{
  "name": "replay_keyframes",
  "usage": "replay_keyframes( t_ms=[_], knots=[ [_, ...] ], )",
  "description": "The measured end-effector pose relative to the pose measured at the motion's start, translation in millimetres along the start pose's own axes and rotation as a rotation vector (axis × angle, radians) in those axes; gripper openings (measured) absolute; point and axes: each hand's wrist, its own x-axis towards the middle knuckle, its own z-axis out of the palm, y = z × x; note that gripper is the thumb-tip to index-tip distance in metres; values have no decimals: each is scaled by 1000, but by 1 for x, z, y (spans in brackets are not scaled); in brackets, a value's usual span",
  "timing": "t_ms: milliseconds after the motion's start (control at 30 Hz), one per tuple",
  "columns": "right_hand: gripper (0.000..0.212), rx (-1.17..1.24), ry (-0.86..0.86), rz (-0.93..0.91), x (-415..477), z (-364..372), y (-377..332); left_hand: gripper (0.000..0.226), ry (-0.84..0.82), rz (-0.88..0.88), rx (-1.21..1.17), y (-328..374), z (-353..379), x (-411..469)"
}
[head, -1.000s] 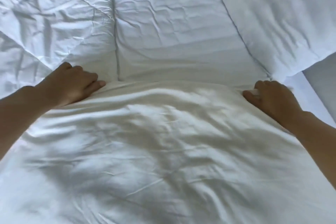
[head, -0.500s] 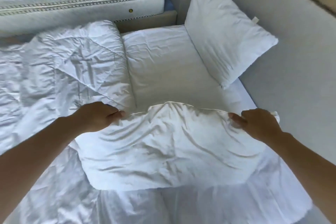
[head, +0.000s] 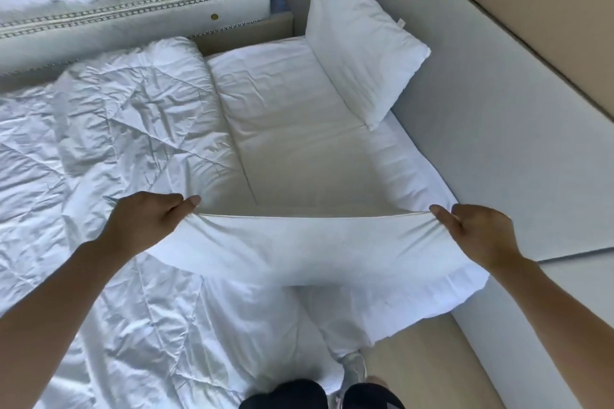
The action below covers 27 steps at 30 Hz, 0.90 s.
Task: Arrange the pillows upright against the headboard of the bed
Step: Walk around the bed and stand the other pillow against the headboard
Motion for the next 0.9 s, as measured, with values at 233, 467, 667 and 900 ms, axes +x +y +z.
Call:
replay_keyframes(
  t_ms=[233,467,667,900],
  knots=[
    [75,-9,-37,-100,-26,-5,7,55,-110,285,-13,-18,13,-30],
    [85,20,-74,-78,-47,32,-60,47,119,397,64,-12,46,-41],
    [50,497,-142,-533,-33,39,-312,43,161,440,66,-2,38,-45],
    [17,346,-158,-561,-15,56,-316,42,209,447,142,-10,38,-54]
  ],
)
